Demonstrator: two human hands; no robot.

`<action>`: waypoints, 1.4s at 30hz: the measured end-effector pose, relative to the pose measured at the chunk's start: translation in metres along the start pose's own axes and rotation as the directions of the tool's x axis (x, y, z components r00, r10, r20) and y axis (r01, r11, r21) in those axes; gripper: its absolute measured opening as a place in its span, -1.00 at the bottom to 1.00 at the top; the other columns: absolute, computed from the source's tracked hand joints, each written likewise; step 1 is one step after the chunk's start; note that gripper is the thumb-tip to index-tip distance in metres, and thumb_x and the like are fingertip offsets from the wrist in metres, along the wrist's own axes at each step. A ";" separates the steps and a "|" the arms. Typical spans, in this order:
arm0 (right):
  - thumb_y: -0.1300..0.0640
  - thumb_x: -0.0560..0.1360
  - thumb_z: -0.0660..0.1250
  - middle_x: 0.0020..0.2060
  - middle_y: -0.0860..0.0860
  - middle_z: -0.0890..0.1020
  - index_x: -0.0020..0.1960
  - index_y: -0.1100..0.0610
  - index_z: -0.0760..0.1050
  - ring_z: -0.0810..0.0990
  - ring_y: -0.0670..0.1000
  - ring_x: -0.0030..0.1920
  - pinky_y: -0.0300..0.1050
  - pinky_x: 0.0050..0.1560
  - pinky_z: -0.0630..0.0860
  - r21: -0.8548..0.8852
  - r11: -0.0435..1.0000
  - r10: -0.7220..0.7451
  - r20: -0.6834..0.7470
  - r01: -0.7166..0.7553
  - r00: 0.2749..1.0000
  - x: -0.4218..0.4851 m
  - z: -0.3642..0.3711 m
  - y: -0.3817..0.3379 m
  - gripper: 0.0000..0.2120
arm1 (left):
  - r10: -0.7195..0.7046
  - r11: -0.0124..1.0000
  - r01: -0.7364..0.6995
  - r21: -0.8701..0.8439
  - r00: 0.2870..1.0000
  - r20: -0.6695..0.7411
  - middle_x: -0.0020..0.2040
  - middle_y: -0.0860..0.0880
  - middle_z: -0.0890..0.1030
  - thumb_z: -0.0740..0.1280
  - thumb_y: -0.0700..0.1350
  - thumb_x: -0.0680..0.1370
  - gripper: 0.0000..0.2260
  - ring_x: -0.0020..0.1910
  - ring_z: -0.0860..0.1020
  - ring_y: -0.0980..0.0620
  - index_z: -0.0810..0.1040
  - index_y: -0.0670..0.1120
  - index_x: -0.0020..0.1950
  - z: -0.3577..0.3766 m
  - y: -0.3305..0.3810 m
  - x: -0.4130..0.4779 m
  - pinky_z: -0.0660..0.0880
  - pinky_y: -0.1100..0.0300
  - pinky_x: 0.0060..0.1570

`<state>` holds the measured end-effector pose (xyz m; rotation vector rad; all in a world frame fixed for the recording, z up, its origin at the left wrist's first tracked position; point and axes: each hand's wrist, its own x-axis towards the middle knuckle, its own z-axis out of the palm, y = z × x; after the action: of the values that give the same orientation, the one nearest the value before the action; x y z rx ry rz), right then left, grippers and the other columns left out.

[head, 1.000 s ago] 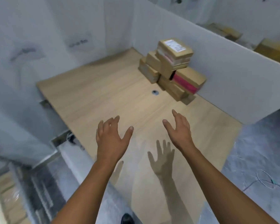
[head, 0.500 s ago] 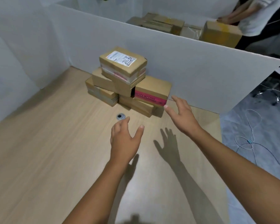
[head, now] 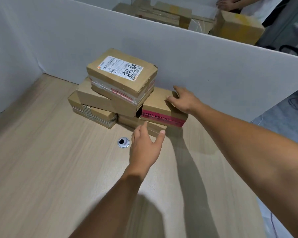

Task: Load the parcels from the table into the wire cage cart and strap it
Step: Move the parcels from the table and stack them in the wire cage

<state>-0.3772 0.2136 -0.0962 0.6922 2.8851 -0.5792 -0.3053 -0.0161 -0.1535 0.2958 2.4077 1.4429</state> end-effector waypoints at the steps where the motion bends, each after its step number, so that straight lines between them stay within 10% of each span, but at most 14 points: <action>1: -0.35 0.61 0.17 0.55 0.14 0.32 0.64 0.02 0.20 0.28 0.24 0.55 0.20 0.49 0.32 0.004 1.000 0.012 -0.004 -0.012 1.000 0.001 0.003 0.002 -0.27 | -0.001 1.000 0.001 -0.026 1.000 0.015 0.64 0.04 0.16 0.25 0.35 0.57 -0.22 0.62 0.17 -0.02 0.10 0.05 0.68 0.003 0.001 0.008 0.32 -0.18 0.50; 7: -0.35 0.57 0.26 0.26 0.17 0.43 0.45 0.05 0.41 0.41 0.25 0.37 0.13 0.36 0.41 0.047 0.998 -0.027 -0.046 0.029 0.999 -0.040 0.034 0.012 -0.37 | 0.009 0.988 -0.006 -0.155 1.000 0.016 0.67 0.10 0.10 0.23 0.44 0.48 -0.12 0.62 0.16 0.05 -0.14 0.24 0.66 0.041 -0.002 0.009 0.23 -0.08 0.57; 14: -0.19 0.56 0.42 0.15 0.08 0.66 0.35 -0.05 0.39 0.71 -0.07 -0.04 -0.17 -0.11 0.61 0.696 0.696 0.156 0.094 -0.176 0.983 -0.162 0.079 0.052 -0.54 | -0.141 0.869 0.117 -0.480 0.990 -0.015 0.47 0.28 0.34 0.37 0.30 0.44 -0.24 0.44 0.40 0.30 0.23 0.23 0.62 0.062 -0.022 -0.071 0.40 0.01 0.49; 21: -0.22 0.43 0.47 0.29 0.14 0.60 0.37 -0.26 0.32 0.71 0.10 0.14 0.22 0.23 0.63 0.872 0.373 0.097 0.303 -0.317 0.948 -0.308 0.132 0.094 -0.43 | -0.281 0.882 0.236 -0.408 0.958 -0.054 0.45 0.19 0.33 0.39 0.21 0.48 -0.33 0.31 0.45 0.33 0.25 0.28 0.56 0.090 -0.047 -0.220 0.47 0.08 0.39; 30: -0.27 0.34 0.60 0.30 -0.04 0.64 0.37 -0.45 0.30 0.71 0.00 0.19 0.19 0.25 0.63 0.823 0.394 -0.173 0.504 -0.410 0.846 -0.466 0.176 0.128 -0.28 | -0.417 0.836 0.287 -0.467 0.886 -0.201 0.41 0.22 0.53 0.49 0.19 0.47 -0.28 0.29 0.58 0.19 0.27 0.24 0.57 0.104 -0.060 -0.428 0.52 -0.08 0.35; 36: -0.23 0.37 0.59 0.49 -0.02 0.48 0.58 -0.40 0.05 0.62 0.06 0.33 0.25 0.26 0.61 0.769 0.460 -0.349 0.616 -0.443 0.707 -0.562 0.208 0.101 -0.02 | -0.576 0.749 0.245 -0.615 0.700 -0.422 0.35 0.20 0.57 0.49 0.15 0.50 -0.41 0.29 0.58 0.18 0.40 0.21 0.51 0.102 -0.085 -0.559 0.56 -0.02 0.32; 42: -0.17 0.46 0.53 0.33 -0.04 0.61 0.60 -0.25 0.12 0.72 -0.02 0.15 0.14 0.14 0.68 0.734 0.563 -0.457 0.660 -0.380 0.597 -0.670 0.234 0.046 -0.15 | -0.776 0.607 0.084 -0.790 0.277 -0.567 0.61 0.09 0.24 0.57 0.31 0.30 -0.05 0.55 0.32 0.06 0.23 0.25 0.61 0.104 -0.107 -0.678 0.32 -0.07 0.51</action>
<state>0.2447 -0.1169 -0.1926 0.2376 1.5868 -1.7893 0.3610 -0.2075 -0.1830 -1.6978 1.9374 2.2602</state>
